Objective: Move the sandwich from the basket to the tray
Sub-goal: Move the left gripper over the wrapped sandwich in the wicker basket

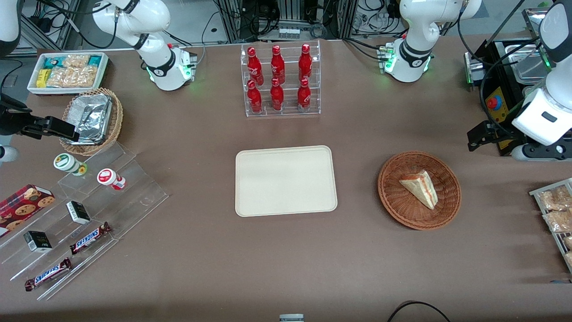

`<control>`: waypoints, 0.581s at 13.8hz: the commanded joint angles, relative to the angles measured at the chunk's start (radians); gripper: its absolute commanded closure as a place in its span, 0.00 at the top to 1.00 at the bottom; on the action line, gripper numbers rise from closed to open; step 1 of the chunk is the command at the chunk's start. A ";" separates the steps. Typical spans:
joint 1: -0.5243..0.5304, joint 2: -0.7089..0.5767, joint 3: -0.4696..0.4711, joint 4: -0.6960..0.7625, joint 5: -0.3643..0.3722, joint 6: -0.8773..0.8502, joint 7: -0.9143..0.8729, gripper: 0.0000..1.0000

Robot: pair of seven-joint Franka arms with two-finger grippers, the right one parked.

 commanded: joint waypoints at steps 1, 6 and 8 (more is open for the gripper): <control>0.009 0.010 -0.006 0.031 -0.007 -0.033 0.020 1.00; 0.007 0.005 -0.002 -0.083 0.007 0.048 0.014 1.00; 0.006 -0.024 0.000 -0.202 0.010 0.161 0.001 1.00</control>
